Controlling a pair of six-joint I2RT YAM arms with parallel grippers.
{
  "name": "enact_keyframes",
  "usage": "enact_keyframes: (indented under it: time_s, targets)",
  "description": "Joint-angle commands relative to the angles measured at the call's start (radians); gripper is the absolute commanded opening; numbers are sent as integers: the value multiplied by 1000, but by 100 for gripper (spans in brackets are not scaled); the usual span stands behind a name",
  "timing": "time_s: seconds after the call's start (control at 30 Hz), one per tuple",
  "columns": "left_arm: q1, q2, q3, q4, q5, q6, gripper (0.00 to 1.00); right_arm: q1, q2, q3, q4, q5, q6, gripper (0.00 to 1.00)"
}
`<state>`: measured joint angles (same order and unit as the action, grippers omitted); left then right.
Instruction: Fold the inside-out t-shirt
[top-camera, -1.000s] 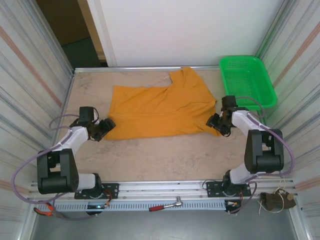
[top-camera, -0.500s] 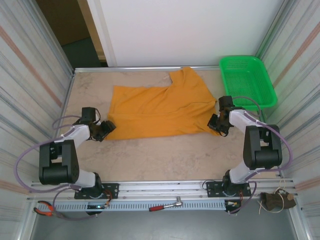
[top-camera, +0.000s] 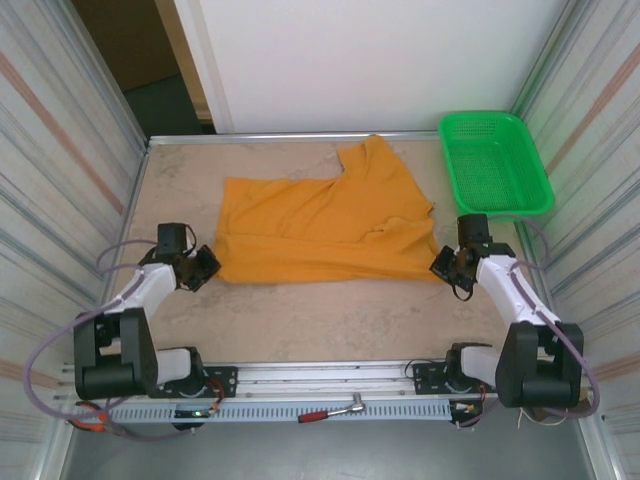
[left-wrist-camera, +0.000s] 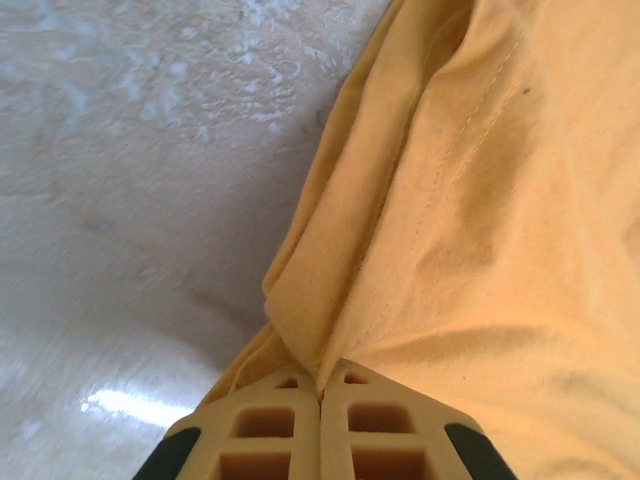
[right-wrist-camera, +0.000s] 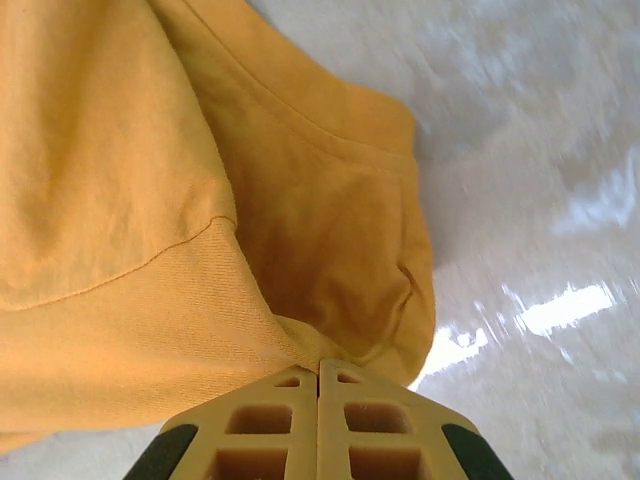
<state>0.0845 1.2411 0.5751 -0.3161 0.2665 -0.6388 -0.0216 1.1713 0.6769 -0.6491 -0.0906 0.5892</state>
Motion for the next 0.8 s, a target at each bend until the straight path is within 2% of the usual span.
enact_keyframes:
  time_s: [0.0,0.33,0.4,0.43,0.47,0.53,0.63,0.7,0.77]
  targets:
    - [11,-76,-31,-77,-48,-51,0,-9,-48,-40,-82,4,48,0]
    - [18,-280,-120,-208,-102,-142,0,18,-178,-76,-186,23,155,0]
    - [20,-288,-101,-247,-119,-146,31,28,-235,-63,-221,64,182,31]
    - [20,-299,-86,-264,-131,-141,45,35,-264,-54,-229,83,195,37]
    - [20,-310,-65,-280,-142,-133,53,33,-292,-39,-229,92,201,39]
    - [20,-330,-16,-300,-153,-108,60,32,-315,-1,-202,72,193,37]
    - [10,-332,59,-286,-135,-82,64,48,-239,71,-160,-31,163,28]
    - [-14,-314,79,-212,-80,-77,65,103,-164,98,-111,-62,162,23]
    - [-63,-276,78,-117,-23,-94,67,182,-106,98,-39,-62,202,22]
